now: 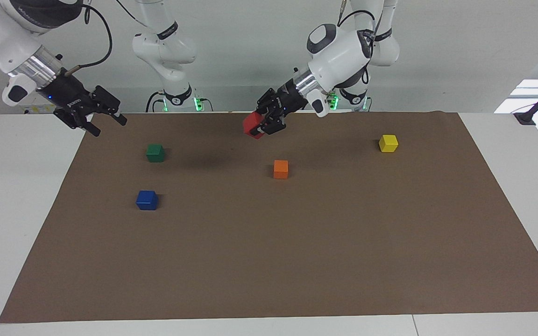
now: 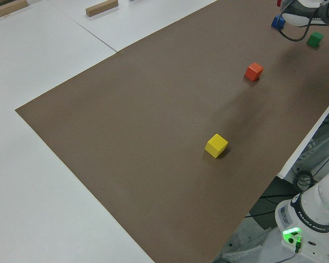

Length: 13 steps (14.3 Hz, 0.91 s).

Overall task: Transfer red block to right arm and stack on blue block
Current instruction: 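Lift the red cube with the left gripper toward the table center, then carry the red cube forward while the right gripper reaches toward it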

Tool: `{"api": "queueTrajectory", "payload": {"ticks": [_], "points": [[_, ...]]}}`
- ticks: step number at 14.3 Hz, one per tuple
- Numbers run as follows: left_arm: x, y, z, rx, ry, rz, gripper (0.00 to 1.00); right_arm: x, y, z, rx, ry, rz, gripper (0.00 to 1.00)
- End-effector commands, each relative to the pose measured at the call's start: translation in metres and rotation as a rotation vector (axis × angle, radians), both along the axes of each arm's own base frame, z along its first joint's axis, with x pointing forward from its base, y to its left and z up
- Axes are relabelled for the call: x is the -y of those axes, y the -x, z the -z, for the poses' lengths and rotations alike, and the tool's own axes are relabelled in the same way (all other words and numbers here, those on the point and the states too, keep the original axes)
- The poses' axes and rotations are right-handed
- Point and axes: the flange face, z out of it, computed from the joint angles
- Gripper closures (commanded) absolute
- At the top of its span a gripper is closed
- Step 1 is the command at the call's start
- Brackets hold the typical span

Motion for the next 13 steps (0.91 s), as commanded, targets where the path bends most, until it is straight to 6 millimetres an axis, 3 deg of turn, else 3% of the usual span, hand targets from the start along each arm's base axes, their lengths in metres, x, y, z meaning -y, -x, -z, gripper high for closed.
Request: {"api": "queueTrajectory", "payload": {"ticks": [1,4,9,10,13], "points": [[-0.008,0.01,-0.006,-0.07,0.022,-0.087,1.0,0.008,0.013,0.043,0.052,-0.244,0.025,0.0],[-0.004,0.012,-0.007,-0.09,0.026,-0.103,1.0,0.015,0.007,0.104,0.132,-0.488,-0.012,0.0],[-0.003,0.014,-0.006,-0.092,0.025,-0.1,1.0,-0.015,-0.002,0.173,0.172,-0.913,-0.095,0.0],[-0.002,0.014,-0.006,-0.092,0.025,-0.098,1.0,-0.021,-0.008,0.197,0.181,-1.025,-0.12,0.0],[0.004,0.018,-0.009,-0.093,0.029,-0.093,1.0,-0.041,-0.009,0.213,0.145,-1.165,-0.187,0.0]]}}
